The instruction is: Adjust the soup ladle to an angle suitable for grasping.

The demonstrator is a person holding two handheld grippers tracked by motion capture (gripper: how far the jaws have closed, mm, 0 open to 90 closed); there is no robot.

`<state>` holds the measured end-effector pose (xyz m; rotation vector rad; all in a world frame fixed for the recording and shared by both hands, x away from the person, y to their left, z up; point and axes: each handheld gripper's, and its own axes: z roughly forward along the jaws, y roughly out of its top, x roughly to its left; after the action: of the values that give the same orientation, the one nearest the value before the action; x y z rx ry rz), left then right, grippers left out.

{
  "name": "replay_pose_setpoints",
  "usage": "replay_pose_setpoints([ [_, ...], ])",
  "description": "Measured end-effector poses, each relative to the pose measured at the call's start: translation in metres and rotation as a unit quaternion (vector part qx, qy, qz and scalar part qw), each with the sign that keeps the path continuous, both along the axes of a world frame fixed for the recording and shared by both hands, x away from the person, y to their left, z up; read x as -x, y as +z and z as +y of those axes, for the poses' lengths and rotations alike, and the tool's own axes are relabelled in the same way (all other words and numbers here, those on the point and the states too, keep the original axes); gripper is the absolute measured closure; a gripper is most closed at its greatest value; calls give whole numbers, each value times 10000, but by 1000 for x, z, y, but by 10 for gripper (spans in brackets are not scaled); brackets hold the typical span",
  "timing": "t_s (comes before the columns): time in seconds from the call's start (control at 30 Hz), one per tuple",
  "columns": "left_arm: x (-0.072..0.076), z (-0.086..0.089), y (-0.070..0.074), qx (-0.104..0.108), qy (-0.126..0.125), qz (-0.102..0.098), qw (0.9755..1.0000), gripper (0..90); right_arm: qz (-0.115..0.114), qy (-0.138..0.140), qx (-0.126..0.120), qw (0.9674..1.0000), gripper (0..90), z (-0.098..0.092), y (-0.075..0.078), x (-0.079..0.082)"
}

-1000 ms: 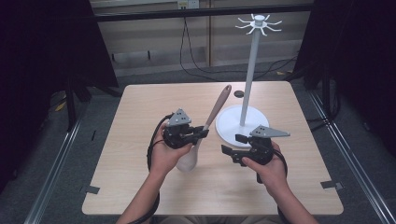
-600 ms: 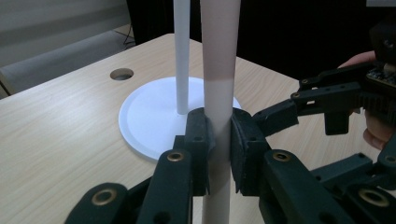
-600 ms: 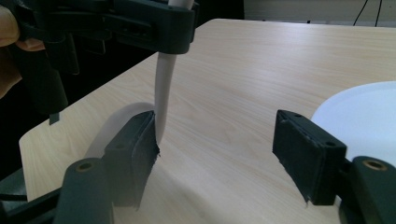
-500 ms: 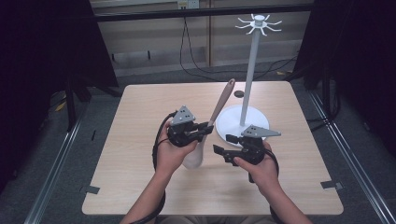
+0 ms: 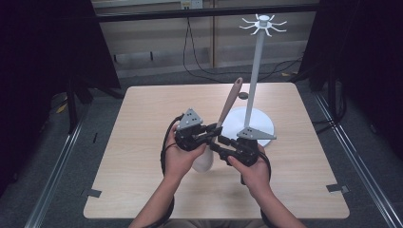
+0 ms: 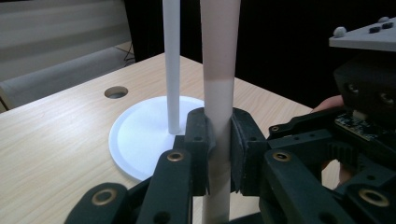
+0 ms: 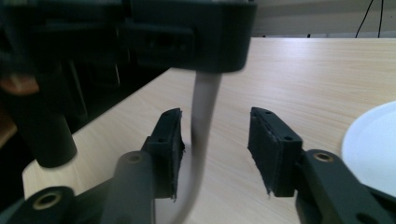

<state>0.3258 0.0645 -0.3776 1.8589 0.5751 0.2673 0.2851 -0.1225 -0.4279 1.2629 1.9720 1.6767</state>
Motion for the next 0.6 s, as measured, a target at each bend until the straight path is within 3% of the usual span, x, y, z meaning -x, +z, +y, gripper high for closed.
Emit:
replay_pose_setpoints([
  [0.07, 1, -2, -1, 90, -23, 24, 10000, 788, -36, -62, -3, 10000, 624, 3, 1, -1],
  [0.17, 1, -2, -1, 106, -47, -18, 9999, 787, -66, -25, -33, 10000, 804, 4, 1, -3],
  [0.23, 2, -1, 0, 74, -23, 4, 10000, 785, -70, -38, -36, 10000, 809, 4, 1, -2],
  [0.33, -1, 2, -1, 229, -179, 70, 9996, 760, -86, 53, 80, 9999, 815, 1, 3, -1],
  [0.4, -1, 3, -1, 242, -207, 119, 9994, 714, -31, 92, 70, 9999, 815, -1, 4, -1],
  [0.43, -2, 6, -1, 268, -265, 123, 9992, 606, 49, 89, 58, 9999, 816, -5, 5, -2],
  [0.47, -2, 8, -1, 200, -219, 115, 9995, 562, 50, 98, 67, 9999, 816, -7, 5, -3],
  [0.6, -3, 17, -4, 175, -123, 135, 9997, 445, 59, 53, 147, 9999, 816, -17, 7, -4],
])
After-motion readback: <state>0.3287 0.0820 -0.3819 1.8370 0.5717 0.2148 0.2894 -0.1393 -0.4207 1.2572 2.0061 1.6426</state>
